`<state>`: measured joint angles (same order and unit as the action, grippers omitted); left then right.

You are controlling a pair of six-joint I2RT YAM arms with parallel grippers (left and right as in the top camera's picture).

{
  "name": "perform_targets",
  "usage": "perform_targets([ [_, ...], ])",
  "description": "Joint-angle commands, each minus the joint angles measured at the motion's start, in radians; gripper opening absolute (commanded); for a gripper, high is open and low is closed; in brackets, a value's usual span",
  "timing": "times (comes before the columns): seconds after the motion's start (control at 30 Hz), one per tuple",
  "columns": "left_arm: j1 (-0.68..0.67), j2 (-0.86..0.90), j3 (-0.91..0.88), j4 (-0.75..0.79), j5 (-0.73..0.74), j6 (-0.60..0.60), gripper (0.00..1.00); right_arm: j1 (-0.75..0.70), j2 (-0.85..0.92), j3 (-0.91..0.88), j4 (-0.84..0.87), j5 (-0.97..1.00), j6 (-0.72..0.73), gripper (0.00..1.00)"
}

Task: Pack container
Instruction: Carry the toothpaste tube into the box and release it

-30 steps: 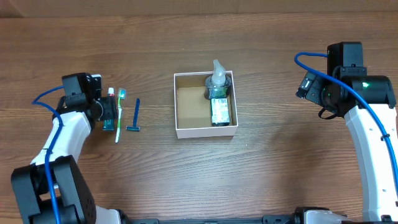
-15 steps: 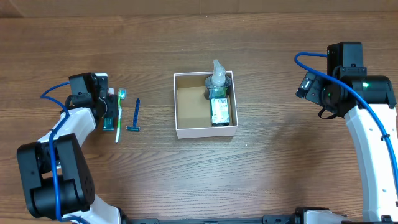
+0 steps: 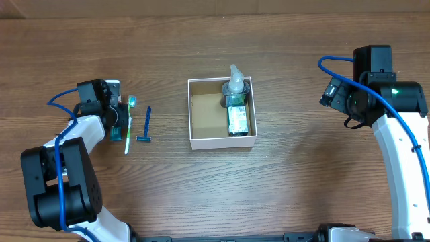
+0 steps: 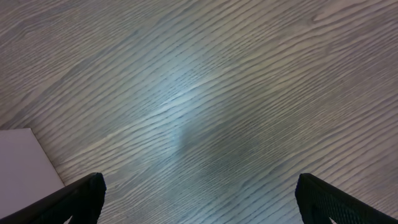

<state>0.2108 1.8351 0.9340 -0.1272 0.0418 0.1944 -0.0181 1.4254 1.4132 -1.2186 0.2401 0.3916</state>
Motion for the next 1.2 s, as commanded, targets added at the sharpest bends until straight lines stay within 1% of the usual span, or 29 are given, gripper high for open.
perform_targets([
  [0.0, -0.010, -0.035, 0.001, 0.000, 0.011, 0.007, 0.18, -0.004, -0.002, 0.007, 0.005, 0.013, -0.002, 1.00],
  [0.07, -0.010, -0.054, 0.001, -0.003, 0.011, 0.002, 0.15, -0.004, -0.002, 0.007, 0.005, 0.013, -0.002, 1.00],
  [0.17, -0.010, -0.085, 0.001, -0.009, 0.011, -0.005, 0.13, -0.004, -0.002, 0.007, 0.005, 0.013, -0.002, 1.00],
  [0.3, -0.010, -0.133, 0.001, -0.011, 0.011, -0.069, 0.13, -0.004, -0.002, 0.007, 0.005, 0.013, -0.002, 1.00],
  [0.43, -0.016, -0.209, 0.001, -0.013, 0.022, -0.174, 0.15, -0.004, -0.002, 0.007, 0.005, 0.013, -0.002, 1.00],
  [0.57, -0.067, -0.306, 0.016, -0.037, 0.056, -0.188, 0.18, -0.004, -0.002, 0.007, 0.005, 0.013, -0.002, 1.00],
  [0.67, -0.145, -0.380, 0.042, -0.085, 0.055, -0.212, 0.18, -0.004, -0.002, 0.007, 0.005, 0.013, -0.002, 1.00],
  [0.8, -0.298, -0.472, 0.084, -0.158, 0.055, -0.316, 0.15, -0.004, -0.002, 0.007, 0.005, 0.013, -0.002, 1.00],
  [0.97, -0.479, -0.520, 0.116, -0.165, 0.047, -0.435, 0.14, -0.004, -0.002, 0.007, 0.005, 0.013, -0.002, 1.00],
  [1.07, -0.582, -0.520, 0.123, -0.161, 0.006, -0.511, 0.14, -0.004, -0.002, 0.007, 0.005, 0.013, -0.002, 1.00],
  [1.17, -0.682, -0.502, 0.123, -0.160, -0.079, -0.588, 0.13, -0.004, -0.002, 0.007, 0.005, 0.013, -0.002, 0.99],
])
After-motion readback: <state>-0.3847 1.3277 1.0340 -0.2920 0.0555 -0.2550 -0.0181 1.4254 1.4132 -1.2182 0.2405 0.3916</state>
